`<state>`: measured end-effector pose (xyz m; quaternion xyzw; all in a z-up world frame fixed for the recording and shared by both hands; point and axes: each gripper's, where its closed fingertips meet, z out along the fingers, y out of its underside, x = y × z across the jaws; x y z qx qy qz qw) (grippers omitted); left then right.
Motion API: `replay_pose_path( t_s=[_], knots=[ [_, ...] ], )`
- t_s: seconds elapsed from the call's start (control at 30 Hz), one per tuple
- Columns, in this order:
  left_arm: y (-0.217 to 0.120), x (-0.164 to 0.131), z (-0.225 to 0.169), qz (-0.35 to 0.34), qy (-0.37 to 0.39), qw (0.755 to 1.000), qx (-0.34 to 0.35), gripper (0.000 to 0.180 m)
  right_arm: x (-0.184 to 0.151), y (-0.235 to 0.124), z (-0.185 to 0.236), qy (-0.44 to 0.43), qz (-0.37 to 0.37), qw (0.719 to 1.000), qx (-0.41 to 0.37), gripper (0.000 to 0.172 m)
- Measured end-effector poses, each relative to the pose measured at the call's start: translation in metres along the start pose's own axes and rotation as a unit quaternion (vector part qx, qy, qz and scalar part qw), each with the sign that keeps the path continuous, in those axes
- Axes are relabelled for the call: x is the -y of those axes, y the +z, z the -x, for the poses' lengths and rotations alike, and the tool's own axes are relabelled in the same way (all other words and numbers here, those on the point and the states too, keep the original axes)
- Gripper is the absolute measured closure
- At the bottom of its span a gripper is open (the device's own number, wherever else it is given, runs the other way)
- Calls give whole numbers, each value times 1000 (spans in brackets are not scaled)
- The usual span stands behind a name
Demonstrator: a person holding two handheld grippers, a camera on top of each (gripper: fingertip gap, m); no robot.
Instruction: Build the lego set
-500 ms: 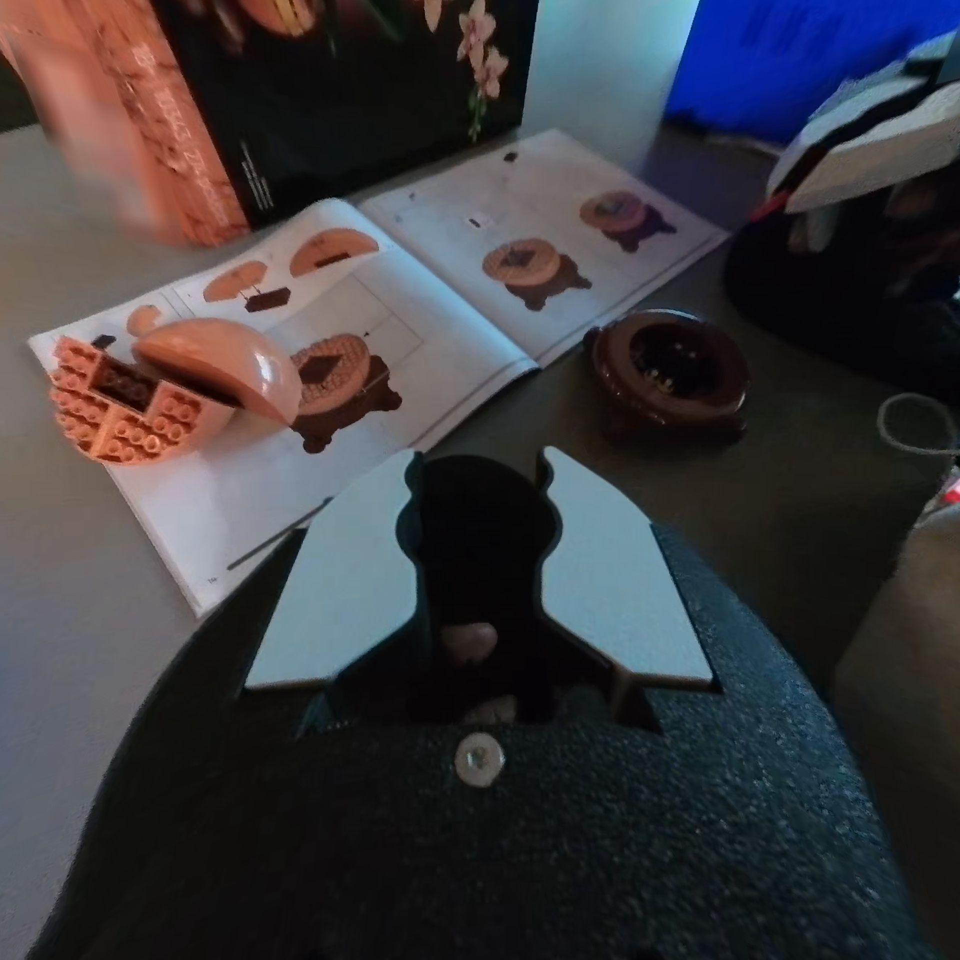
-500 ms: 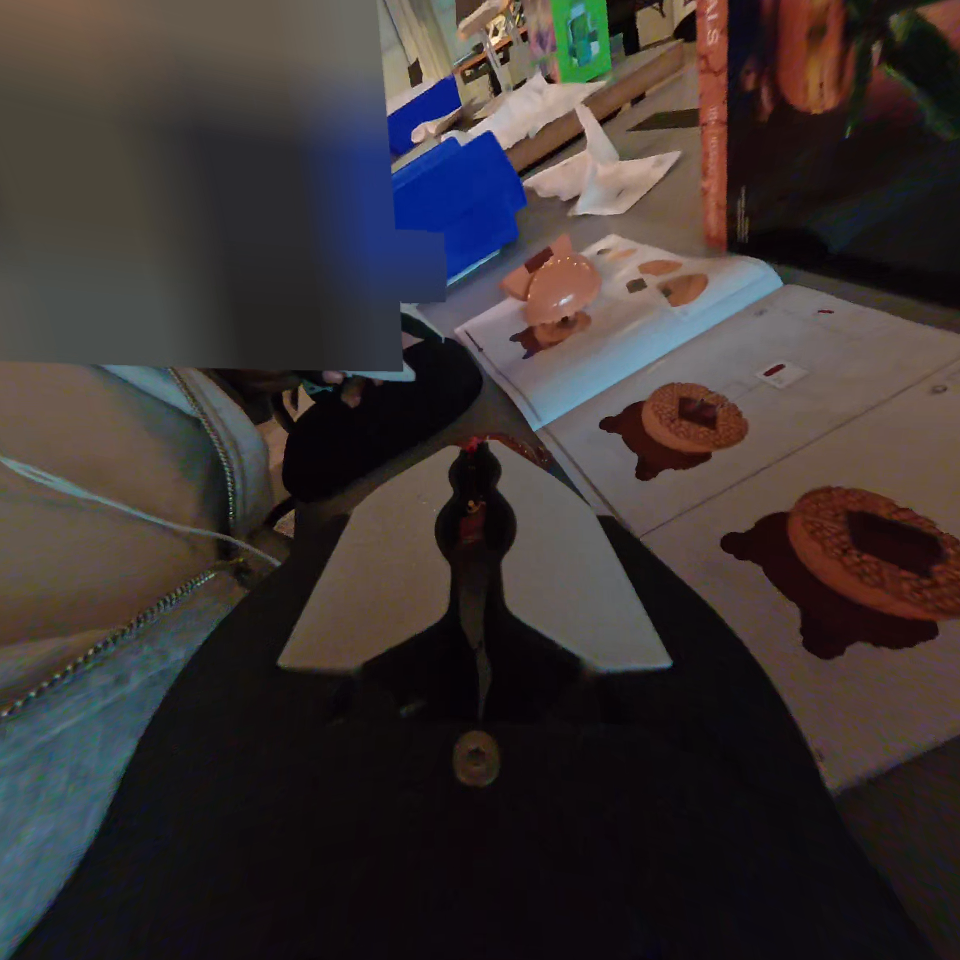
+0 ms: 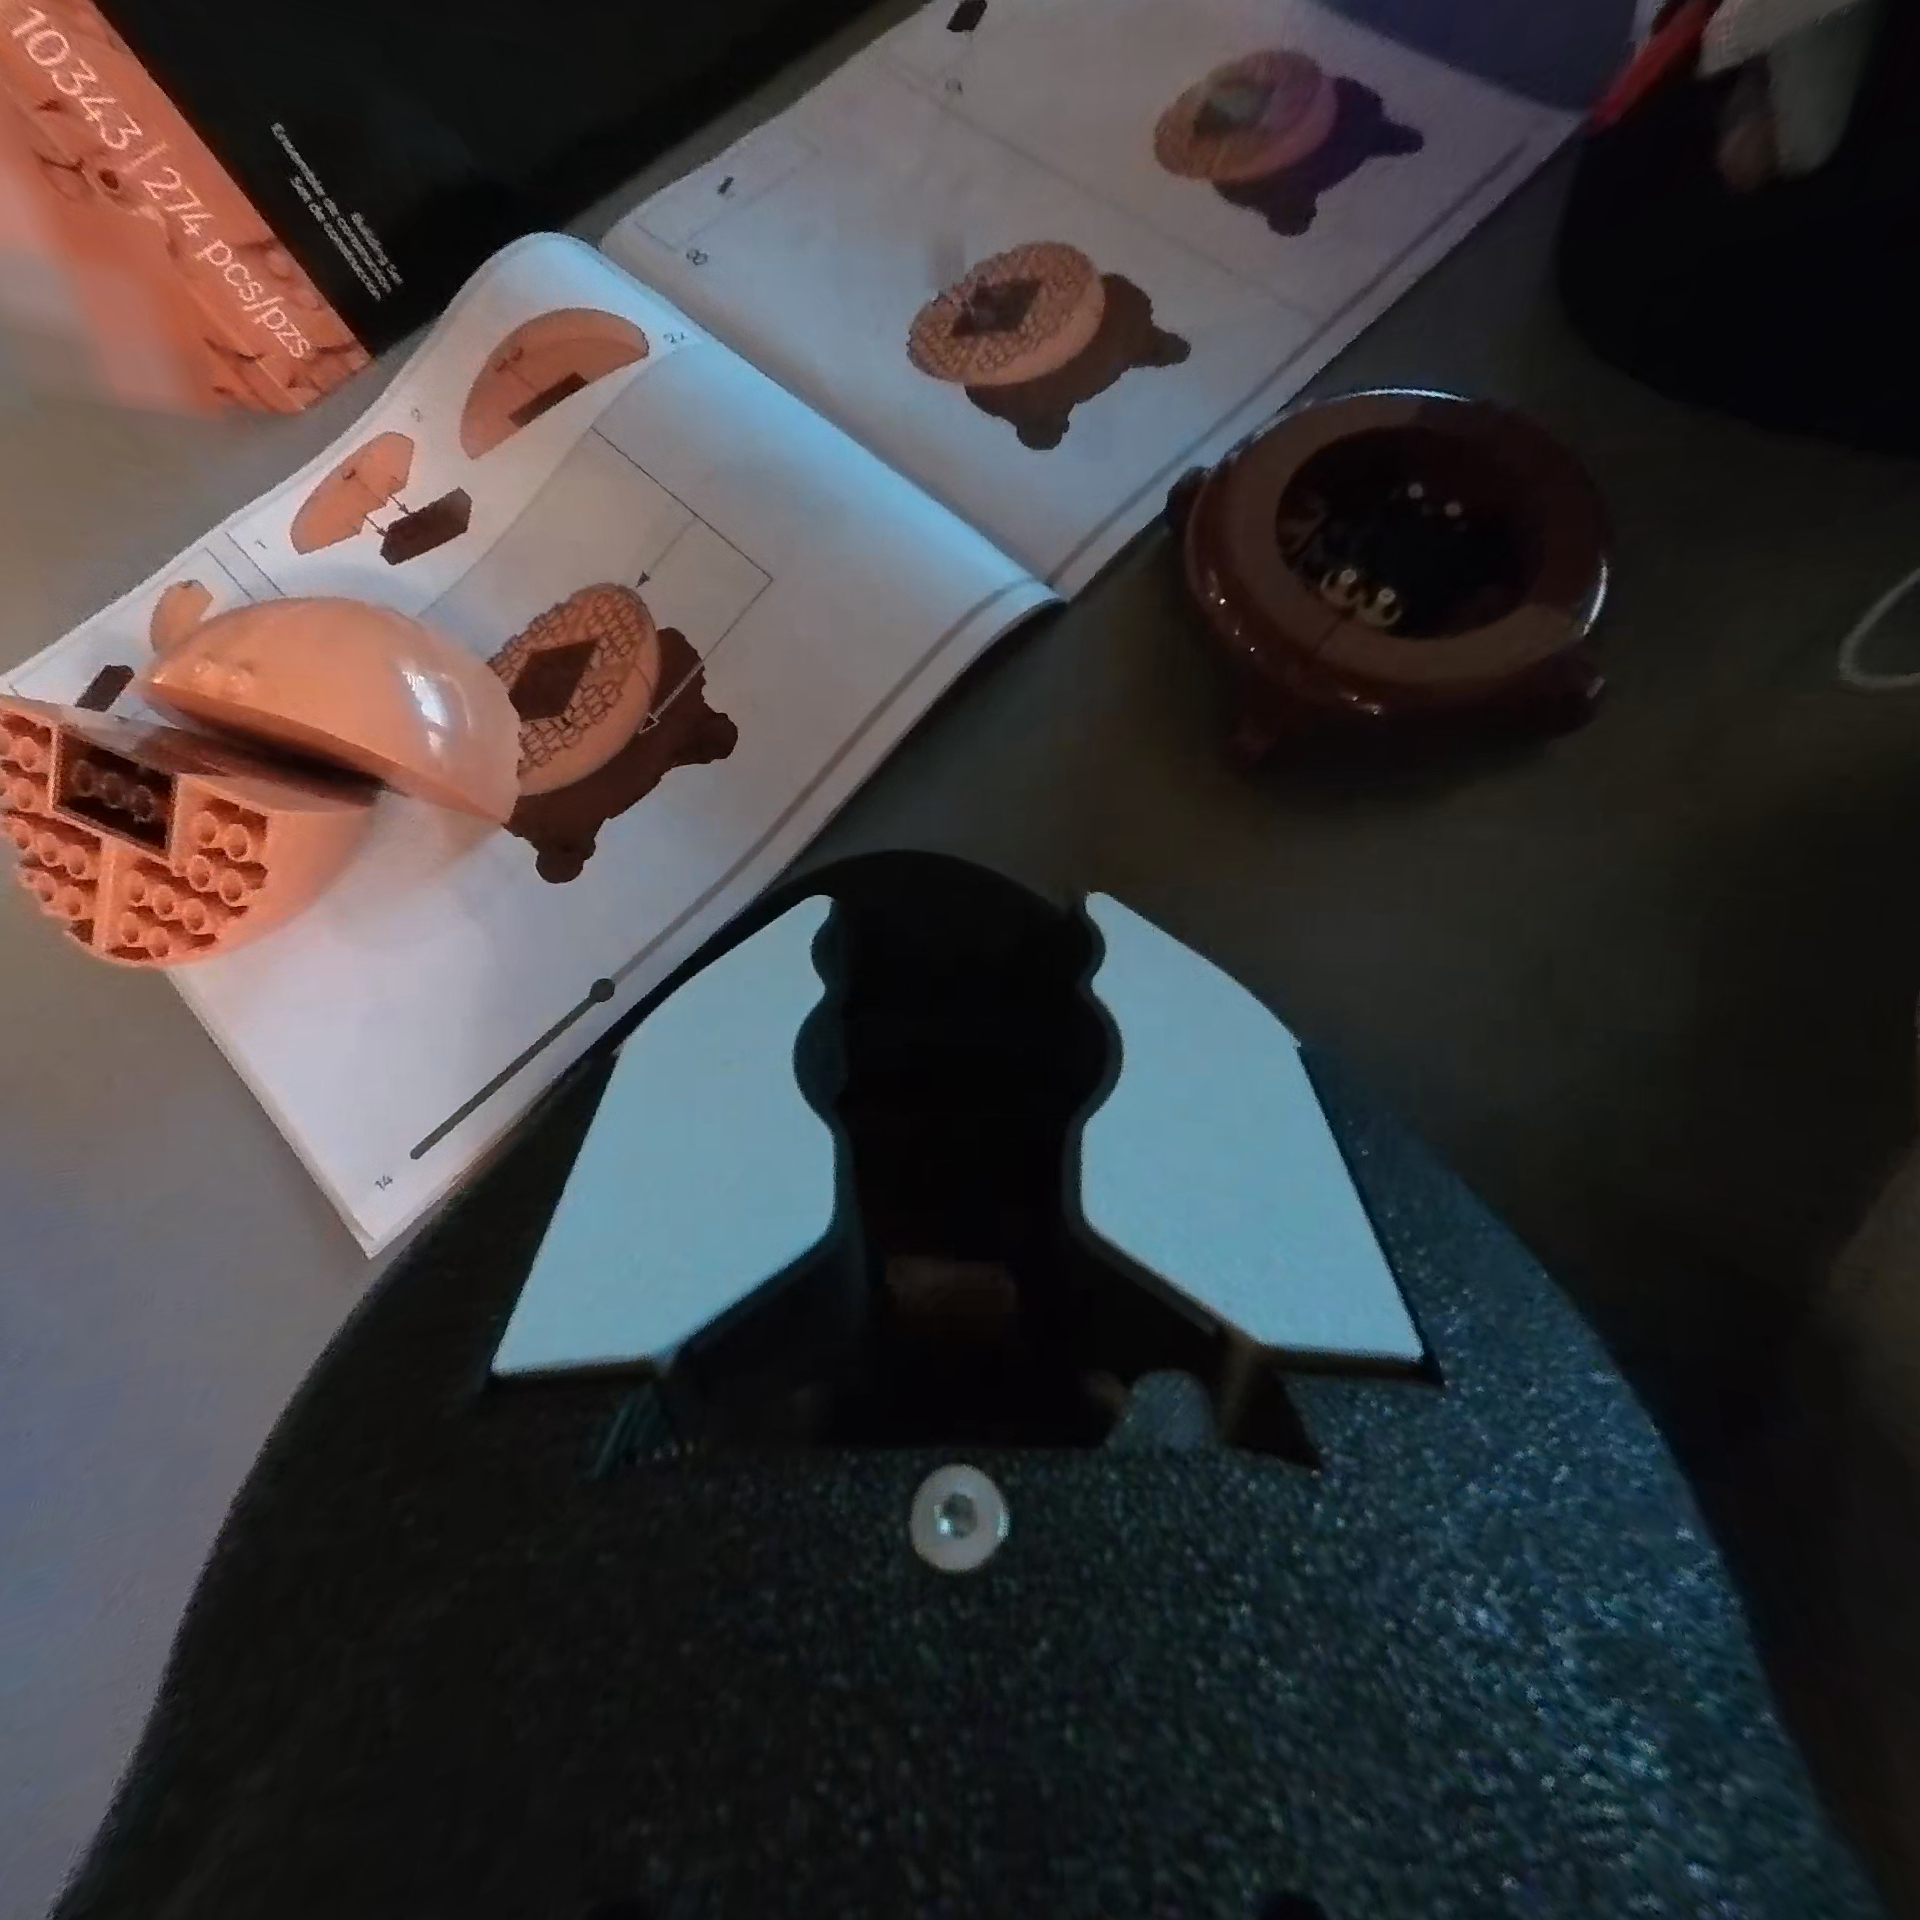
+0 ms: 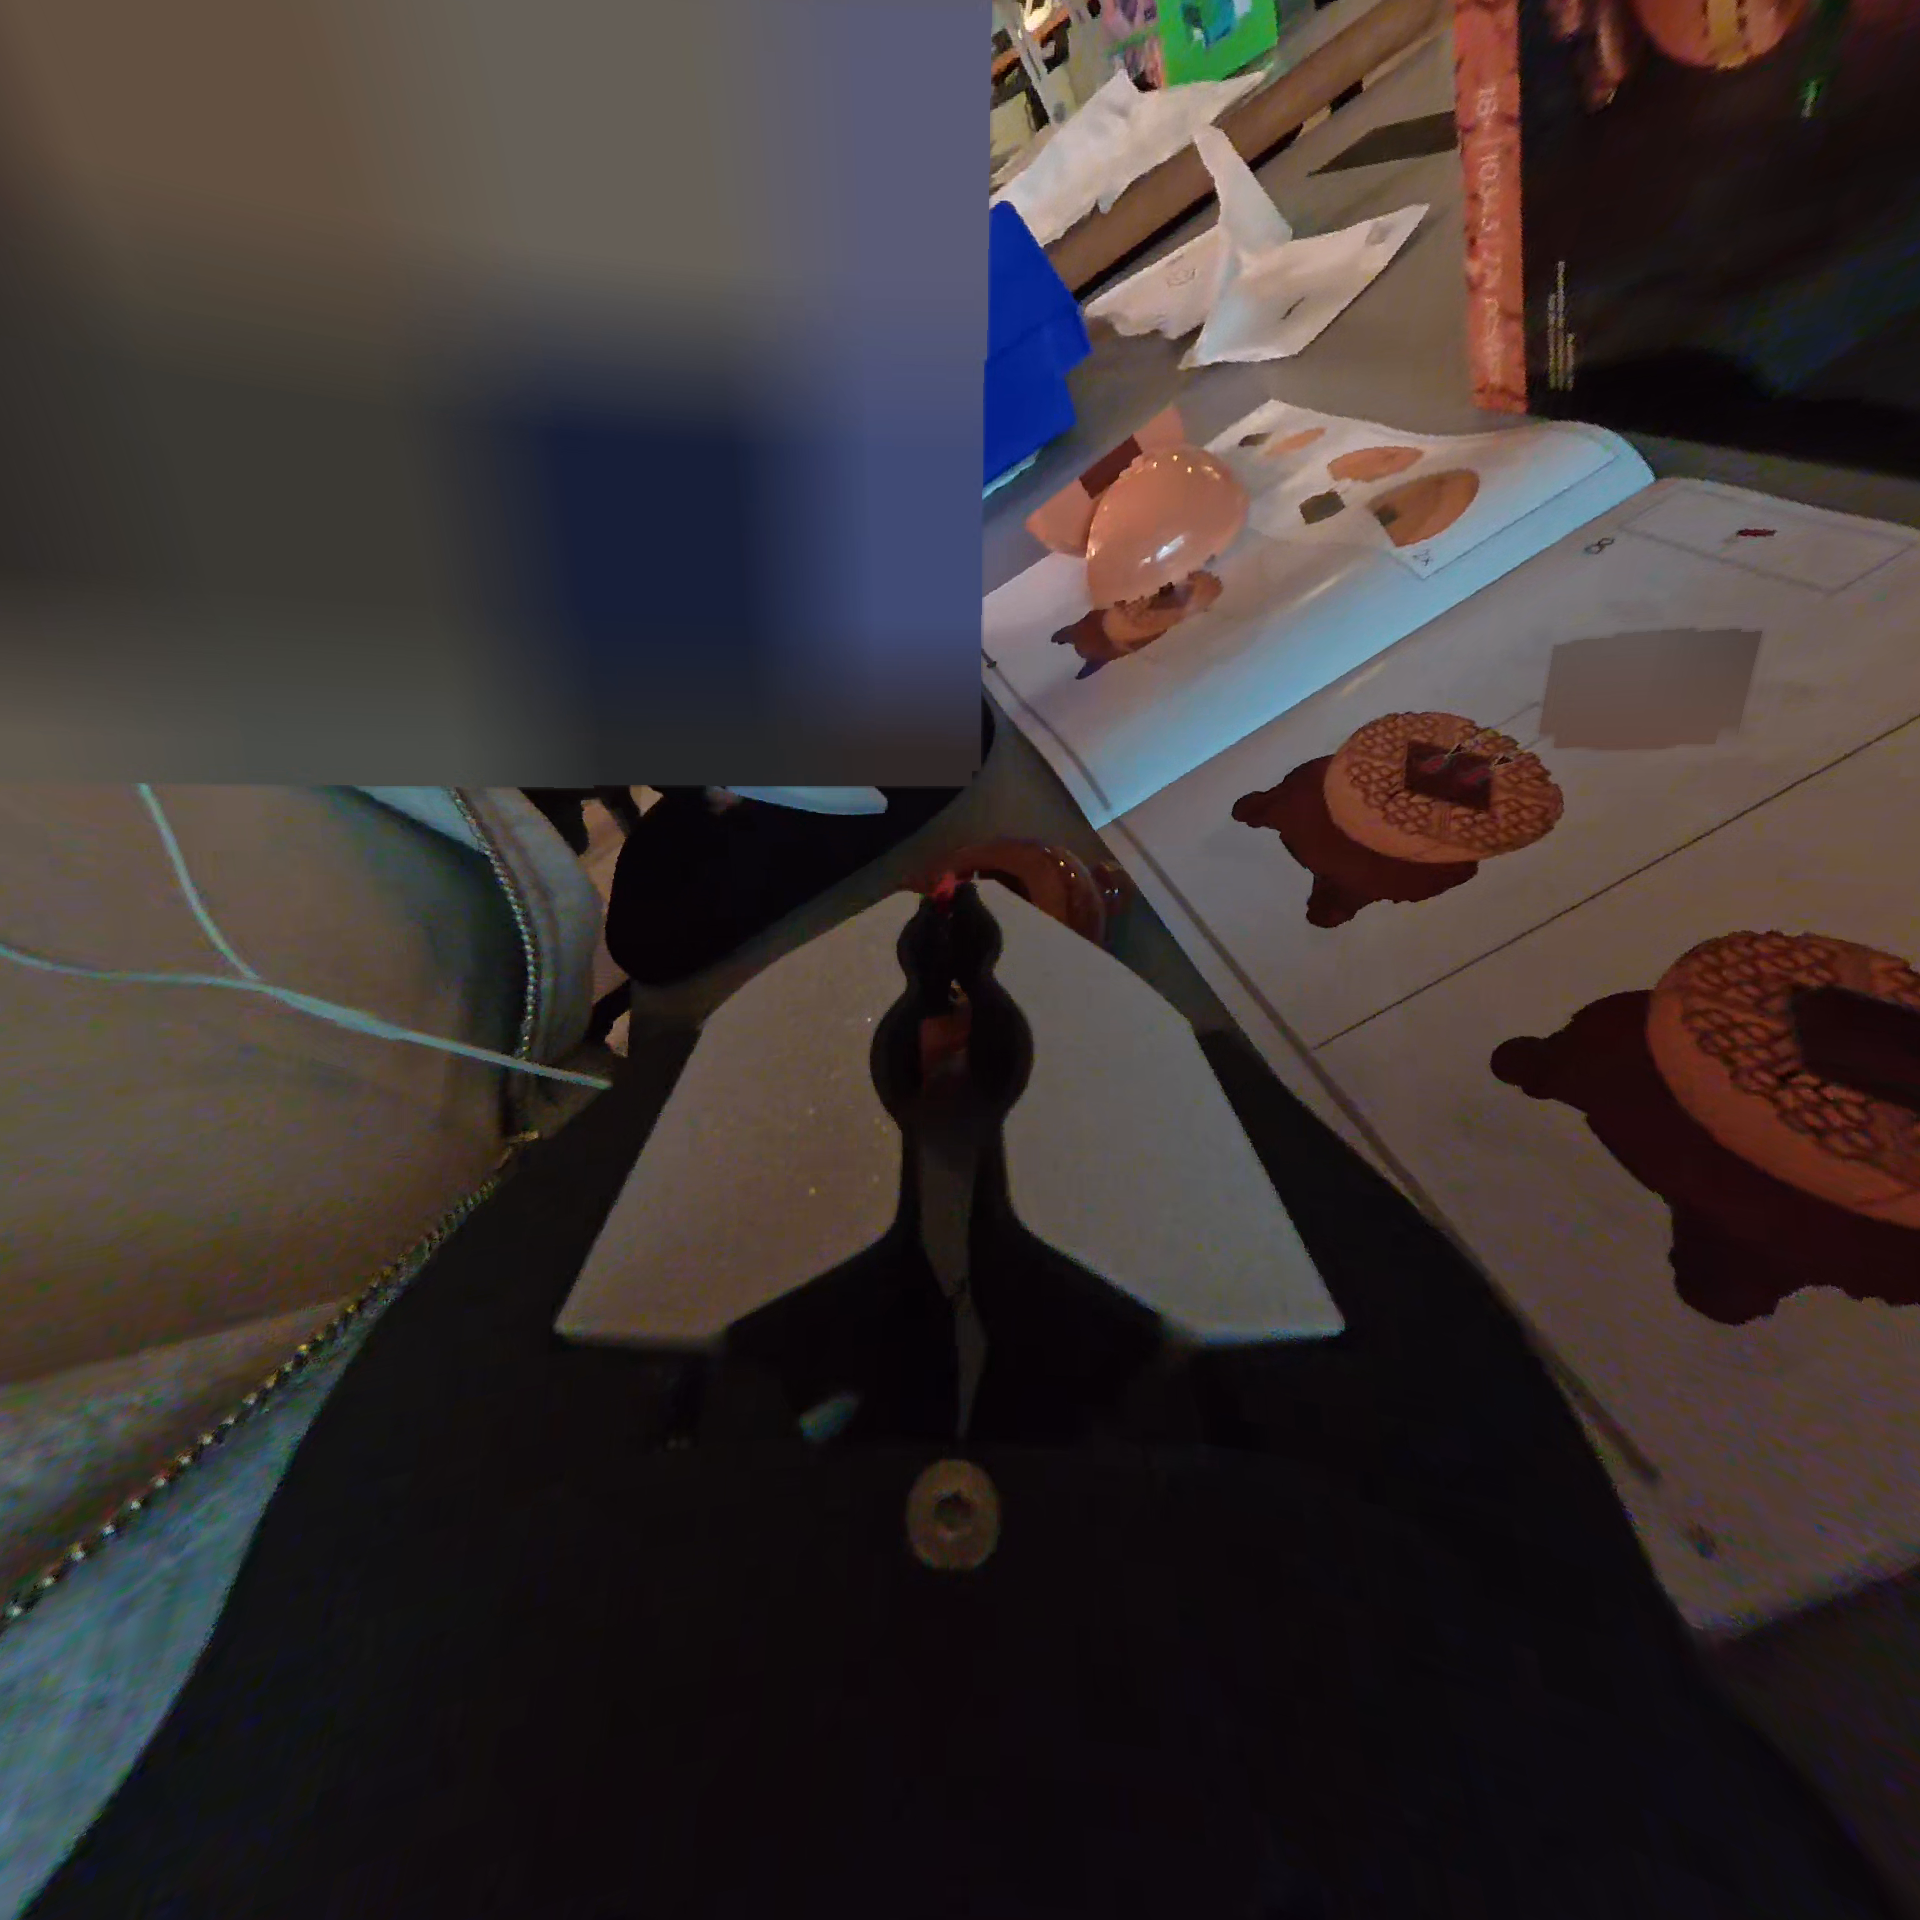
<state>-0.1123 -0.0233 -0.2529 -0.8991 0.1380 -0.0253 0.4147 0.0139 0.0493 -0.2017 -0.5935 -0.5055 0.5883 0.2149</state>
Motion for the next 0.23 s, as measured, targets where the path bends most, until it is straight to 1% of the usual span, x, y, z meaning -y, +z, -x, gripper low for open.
replay_pose_path(
  t_s=[0.13,0.23],
  knots=[
    [0,0,0,3,-10,1000,-8,140,-6,5,-1,-7,25,1000,-7,170],
    [0,0,0,2,-18,1000,-14,140,-7,6,-2,-4,30,999,-13,170]
  ],
)
